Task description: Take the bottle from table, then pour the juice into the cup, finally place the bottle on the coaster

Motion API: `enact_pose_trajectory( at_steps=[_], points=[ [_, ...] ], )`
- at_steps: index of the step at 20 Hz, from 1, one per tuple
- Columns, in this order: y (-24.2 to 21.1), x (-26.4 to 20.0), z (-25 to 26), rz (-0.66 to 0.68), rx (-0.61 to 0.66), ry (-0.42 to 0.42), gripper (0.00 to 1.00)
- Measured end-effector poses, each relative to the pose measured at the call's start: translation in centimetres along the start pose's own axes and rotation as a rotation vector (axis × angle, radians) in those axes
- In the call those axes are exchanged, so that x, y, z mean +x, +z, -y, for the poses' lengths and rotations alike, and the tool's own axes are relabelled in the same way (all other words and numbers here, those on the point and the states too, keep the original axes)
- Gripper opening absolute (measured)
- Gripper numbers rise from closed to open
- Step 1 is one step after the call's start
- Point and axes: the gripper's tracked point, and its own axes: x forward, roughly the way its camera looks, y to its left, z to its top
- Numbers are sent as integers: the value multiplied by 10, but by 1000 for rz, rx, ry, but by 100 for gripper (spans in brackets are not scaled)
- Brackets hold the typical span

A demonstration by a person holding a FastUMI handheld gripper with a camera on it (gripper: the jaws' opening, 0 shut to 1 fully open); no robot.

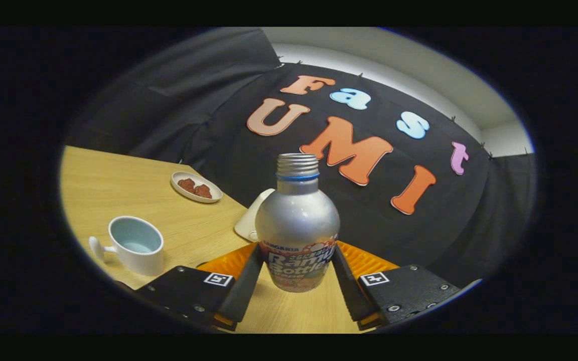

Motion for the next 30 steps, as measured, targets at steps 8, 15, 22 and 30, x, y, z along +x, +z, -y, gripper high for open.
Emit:
enact_pose_trajectory(
  at_steps=[8, 15, 22, 30],
  points=[
    [-19, 15, -25, -74, 325, 149, 78],
    [-34, 20, -50, -112, 365, 216, 78],
    [-55, 28, -66, -151, 401, 256, 78],
    [-64, 31, -79, -176, 388, 280, 78]
  ],
)
